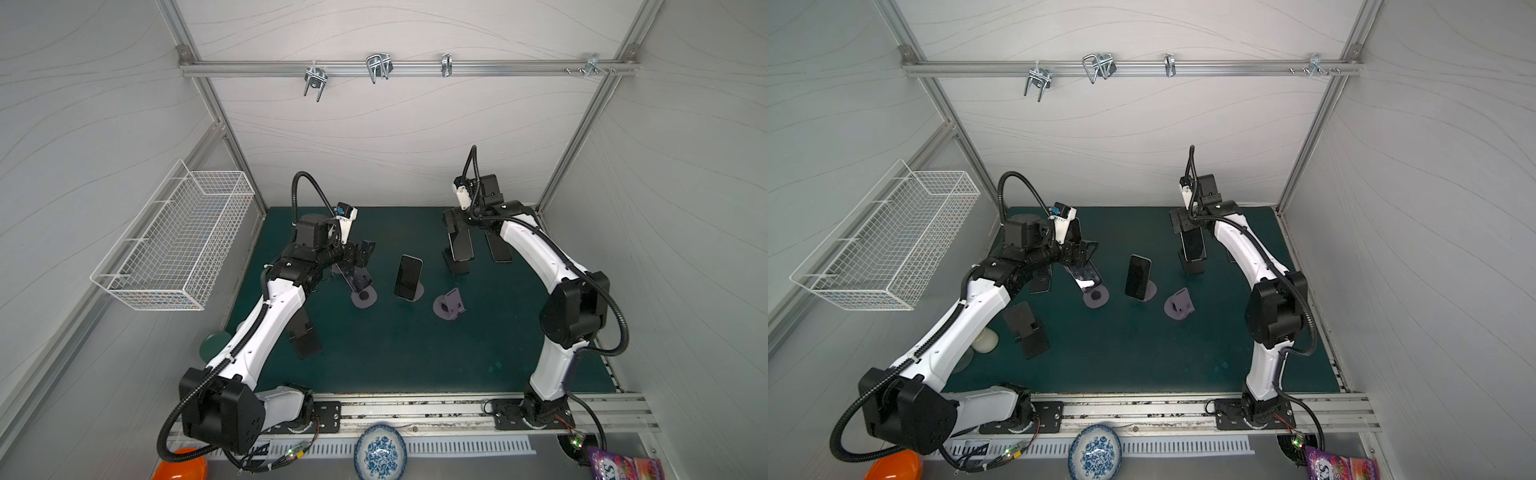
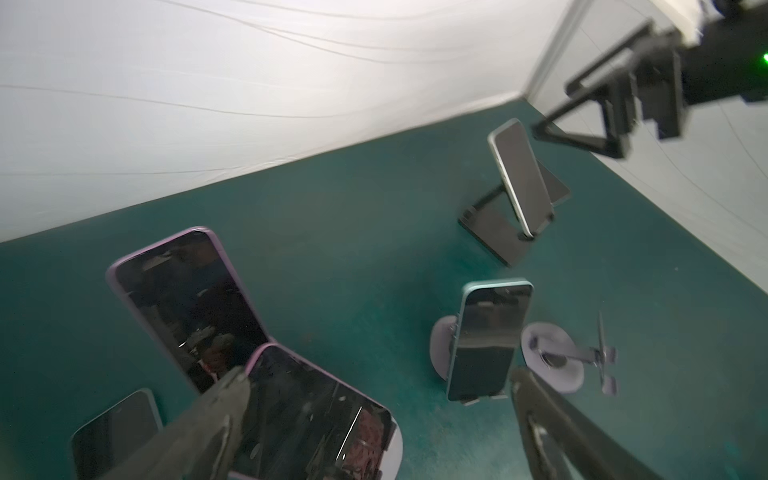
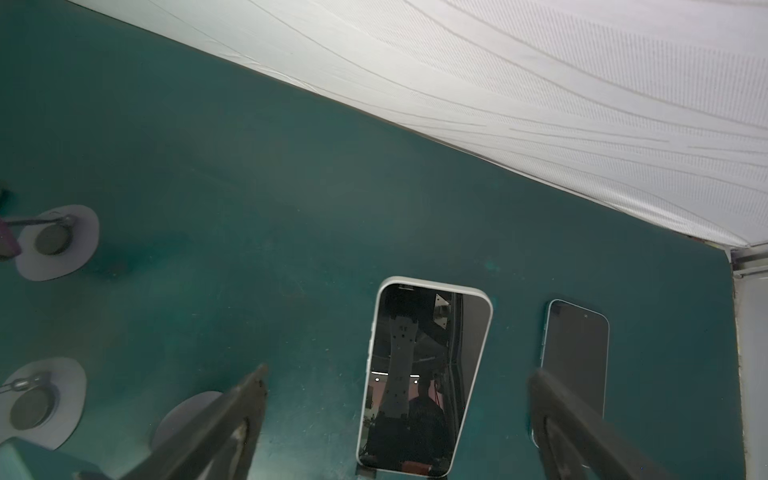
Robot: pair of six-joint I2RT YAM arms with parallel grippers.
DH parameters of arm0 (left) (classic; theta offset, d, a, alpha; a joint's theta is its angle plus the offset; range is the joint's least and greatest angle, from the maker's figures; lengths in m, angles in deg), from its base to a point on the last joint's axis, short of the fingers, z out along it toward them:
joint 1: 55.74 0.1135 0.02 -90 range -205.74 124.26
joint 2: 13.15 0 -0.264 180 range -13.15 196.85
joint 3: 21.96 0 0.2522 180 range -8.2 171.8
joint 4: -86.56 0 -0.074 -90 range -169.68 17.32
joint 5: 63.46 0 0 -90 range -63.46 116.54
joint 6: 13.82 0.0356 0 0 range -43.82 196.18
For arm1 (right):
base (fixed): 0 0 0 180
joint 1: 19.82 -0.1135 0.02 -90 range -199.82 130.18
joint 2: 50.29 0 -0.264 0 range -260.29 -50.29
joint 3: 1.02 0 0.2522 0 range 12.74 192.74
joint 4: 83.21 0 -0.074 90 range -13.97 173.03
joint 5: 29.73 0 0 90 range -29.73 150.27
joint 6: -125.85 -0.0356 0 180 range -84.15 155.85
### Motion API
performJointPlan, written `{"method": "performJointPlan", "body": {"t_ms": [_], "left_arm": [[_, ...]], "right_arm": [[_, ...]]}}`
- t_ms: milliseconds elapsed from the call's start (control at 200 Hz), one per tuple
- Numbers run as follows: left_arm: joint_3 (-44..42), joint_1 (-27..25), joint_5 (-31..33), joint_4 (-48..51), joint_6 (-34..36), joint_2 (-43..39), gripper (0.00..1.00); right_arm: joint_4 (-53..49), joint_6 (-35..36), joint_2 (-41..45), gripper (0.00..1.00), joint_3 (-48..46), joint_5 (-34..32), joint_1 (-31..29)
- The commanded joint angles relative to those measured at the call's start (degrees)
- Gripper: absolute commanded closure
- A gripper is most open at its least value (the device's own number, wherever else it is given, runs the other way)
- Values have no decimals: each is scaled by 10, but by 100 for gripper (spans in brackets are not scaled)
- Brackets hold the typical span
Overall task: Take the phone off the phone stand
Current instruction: 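Raise the left gripper while the right gripper lowers onto the white-framed phone, then close the right gripper on the white-framed phone and lift it off the stand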
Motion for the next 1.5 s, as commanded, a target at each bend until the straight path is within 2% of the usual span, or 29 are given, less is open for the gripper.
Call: {"method": "performJointPlan", "body": {"t_ms": [0,200,355,715,1495], "left_arm": [[6,-8,-63,-11,60,-6,1],[-10,-10,-87,12,85,-25,1],[-13,-22,-79,14,105,-32,1],[-28,-31,-67,-4,109,-39,1],[-21,-46,-57,-15,113,-30,1]], "right_arm": [[26,18,-6,1,-2,7,17],[47,14,-2,1,-36,33,34],[61,11,-2,1,-56,41,35],[42,11,-37,1,-12,47,34],[26,31,-29,1,-25,63,33]]}}
